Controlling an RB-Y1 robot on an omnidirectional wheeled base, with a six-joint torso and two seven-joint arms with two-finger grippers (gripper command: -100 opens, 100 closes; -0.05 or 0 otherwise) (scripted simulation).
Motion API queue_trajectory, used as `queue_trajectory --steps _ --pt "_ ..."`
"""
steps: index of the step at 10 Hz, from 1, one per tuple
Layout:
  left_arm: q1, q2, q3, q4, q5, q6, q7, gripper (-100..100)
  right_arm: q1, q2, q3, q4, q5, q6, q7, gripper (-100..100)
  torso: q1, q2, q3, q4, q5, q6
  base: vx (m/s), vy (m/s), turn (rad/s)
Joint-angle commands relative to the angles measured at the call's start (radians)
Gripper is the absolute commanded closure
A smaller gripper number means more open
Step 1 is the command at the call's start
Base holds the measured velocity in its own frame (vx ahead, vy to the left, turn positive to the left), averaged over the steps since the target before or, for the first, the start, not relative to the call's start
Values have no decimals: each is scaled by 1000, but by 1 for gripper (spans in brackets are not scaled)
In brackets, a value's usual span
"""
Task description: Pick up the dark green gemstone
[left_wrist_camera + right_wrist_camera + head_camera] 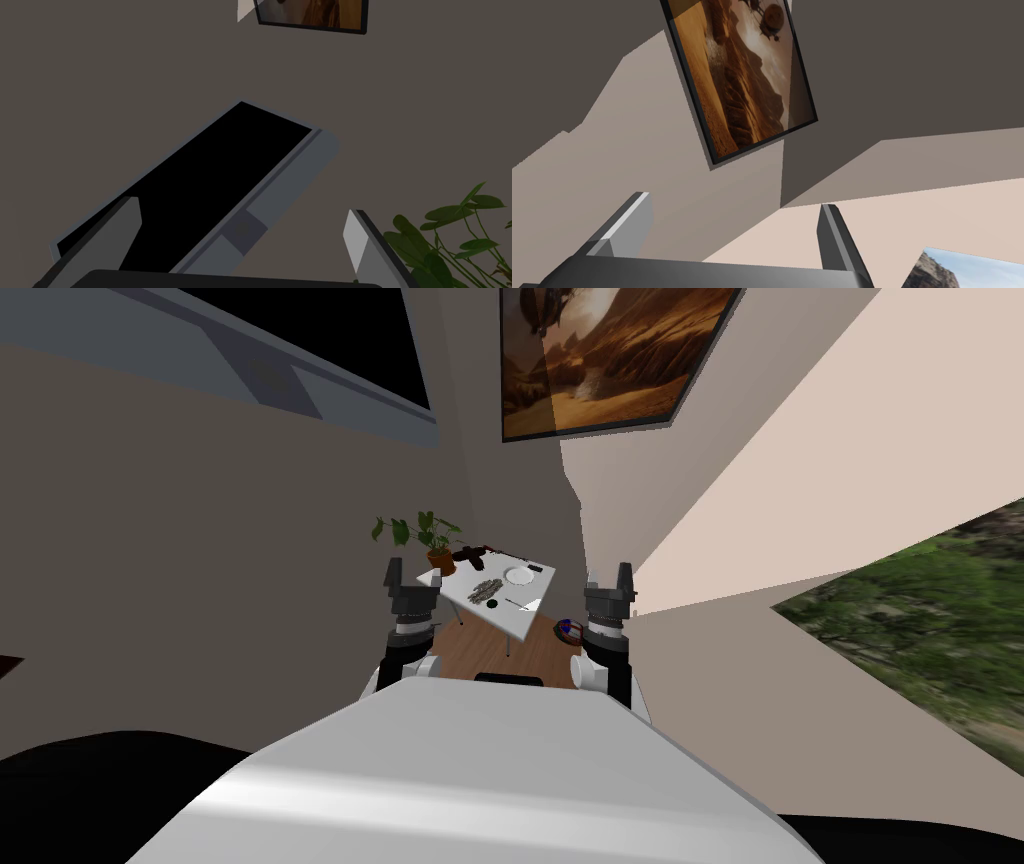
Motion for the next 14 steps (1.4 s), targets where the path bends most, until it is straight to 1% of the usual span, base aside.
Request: queue_trajectory --steps 1,3,6,7,9,10,12,13,14 --pt "-39 37 5 30 17 18 -8 -100 0 0 0 0 0 0 0 0 0 0 0 0 0 0 -4 -14 5" --pt "-81 63 9 66 35 42 -16 -100 0 0 0 0 0 0 0 0 -1 0 0 0 0 0 -10 -23 5" --pt "-171 97 14 147 69 97 -30 -100 0 0 0 0 0 0 0 0 -1 0 0 0 0 0 -14 -22 6" --pt "-171 97 14 147 69 97 -30 -100 0 0 0 0 0 0 0 0 -1 1 0 0 0 0 -10 -15 3" --pt "-238 118 16 217 94 149 -39 -100 0 0 0 0 0 0 0 0 -1 0 0 0 0 0 -11 -18 8" --pt "-245 118 16 218 94 149 -39 -100 0 0 0 0 0 0 0 0 -1 0 0 0 0 0 -8 -17 3" --pt "-310 137 17 283 122 212 -48 -100 0 0 0 0 0 0 0 0 -1 0 0 0 0 0 -9 -18 9" --pt "-330 137 17 304 122 212 -48 -100 0 0 0 0 0 0 0 0 -1 0 0 0 0 0 -8 -15 3" --pt "-362 146 16 341 136 248 -52 -100 0 0 0 0 0 0 0 0 -1 0 0 0 0 0 -9 -11 5"
